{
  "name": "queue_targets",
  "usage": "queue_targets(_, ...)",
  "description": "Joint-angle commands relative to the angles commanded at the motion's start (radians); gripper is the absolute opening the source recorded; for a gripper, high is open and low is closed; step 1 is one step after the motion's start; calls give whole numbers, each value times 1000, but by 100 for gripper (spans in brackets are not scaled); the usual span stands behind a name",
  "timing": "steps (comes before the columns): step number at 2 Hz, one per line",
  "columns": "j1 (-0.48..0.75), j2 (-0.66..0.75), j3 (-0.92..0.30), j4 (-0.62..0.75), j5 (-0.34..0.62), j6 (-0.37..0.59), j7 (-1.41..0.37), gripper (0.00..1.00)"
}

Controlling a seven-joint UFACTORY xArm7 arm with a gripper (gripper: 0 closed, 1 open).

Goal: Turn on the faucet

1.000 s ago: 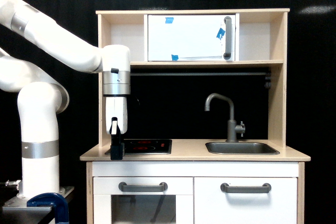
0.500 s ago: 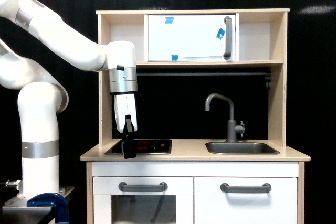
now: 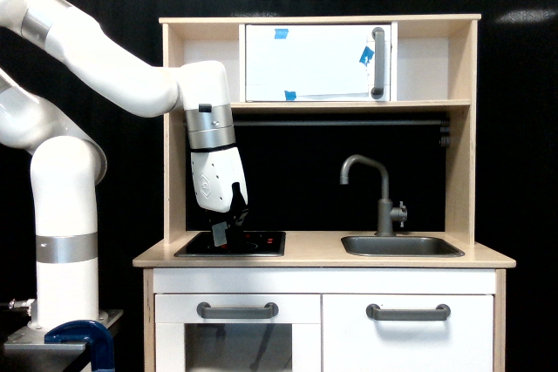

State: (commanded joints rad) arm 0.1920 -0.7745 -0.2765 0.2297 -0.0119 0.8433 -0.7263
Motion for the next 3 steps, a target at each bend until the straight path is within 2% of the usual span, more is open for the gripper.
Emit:
queue_targets(1, 189, 118, -94, 101, 143, -94, -154, 100)
queue_targets(2, 551, 257, -544, 280, 404, -39, -765, 100)
queue_targets(3, 778, 241, -886, 326, 558, 126, -1177, 100)
